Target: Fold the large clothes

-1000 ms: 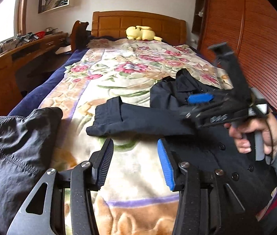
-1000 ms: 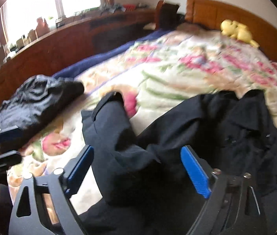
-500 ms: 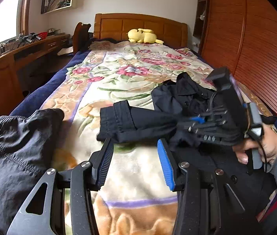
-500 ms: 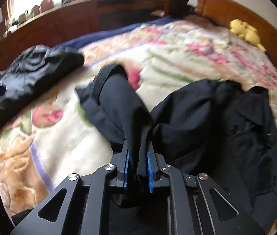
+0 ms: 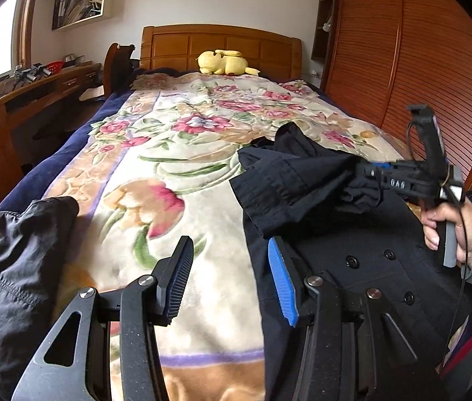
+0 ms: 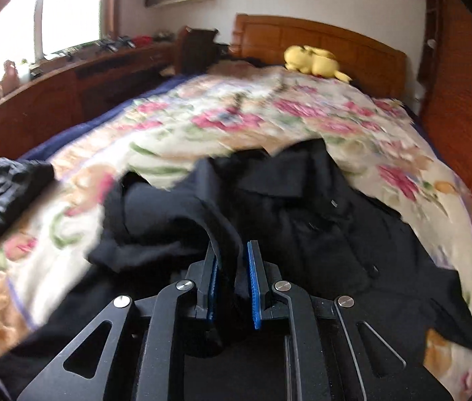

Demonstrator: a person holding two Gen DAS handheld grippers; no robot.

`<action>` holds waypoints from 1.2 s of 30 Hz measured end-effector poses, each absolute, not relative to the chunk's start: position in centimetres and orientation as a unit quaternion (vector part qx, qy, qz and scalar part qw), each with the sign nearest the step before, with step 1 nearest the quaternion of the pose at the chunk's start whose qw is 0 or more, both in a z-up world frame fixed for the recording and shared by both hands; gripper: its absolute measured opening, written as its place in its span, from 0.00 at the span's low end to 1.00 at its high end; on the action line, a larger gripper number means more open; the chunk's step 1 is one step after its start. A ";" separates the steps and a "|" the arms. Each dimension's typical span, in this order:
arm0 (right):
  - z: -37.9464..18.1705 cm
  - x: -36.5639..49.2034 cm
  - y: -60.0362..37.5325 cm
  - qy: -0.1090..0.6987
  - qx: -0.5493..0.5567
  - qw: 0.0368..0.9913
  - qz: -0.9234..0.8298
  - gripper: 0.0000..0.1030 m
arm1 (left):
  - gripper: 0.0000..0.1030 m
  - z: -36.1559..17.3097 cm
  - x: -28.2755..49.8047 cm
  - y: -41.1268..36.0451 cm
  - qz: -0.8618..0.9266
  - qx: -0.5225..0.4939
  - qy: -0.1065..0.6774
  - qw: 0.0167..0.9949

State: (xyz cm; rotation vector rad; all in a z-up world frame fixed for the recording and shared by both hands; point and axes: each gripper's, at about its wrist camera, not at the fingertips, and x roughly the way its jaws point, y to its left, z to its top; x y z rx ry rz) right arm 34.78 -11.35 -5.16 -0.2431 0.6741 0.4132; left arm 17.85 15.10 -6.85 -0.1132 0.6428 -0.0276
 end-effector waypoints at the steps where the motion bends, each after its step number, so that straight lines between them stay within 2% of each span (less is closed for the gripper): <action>1: -5.7 34.8 -11.5 0.336 -0.118 0.914 0.196 0.14 | 0.46 -6.8 18.0 14.9 -0.016 -0.055 0.316 0.947; 4: -6.3 35.7 -11.4 0.352 -0.123 0.911 0.175 0.28 | 0.46 -6.8 18.3 14.2 -0.019 -0.053 0.315 0.947; 8: -5.6 36.2 -11.2 0.342 -0.133 0.916 0.160 0.55 | 0.46 -6.8 18.6 13.6 -0.021 -0.051 0.315 0.947; 14: -4.8 34.5 -9.3 0.333 -0.132 0.908 0.215 0.56 | 0.46 -7.0 18.6 13.6 -0.018 -0.049 0.321 0.946; 23: -7.0 33.6 -3.1 0.343 -0.153 0.874 0.309 0.56 | 0.46 -7.1 18.5 14.4 -0.012 -0.053 0.323 0.945; 36: -13.2 40.3 1.3 0.425 -0.138 0.834 0.323 0.56 | 0.46 -7.4 18.9 14.4 -0.016 -0.050 0.327 0.943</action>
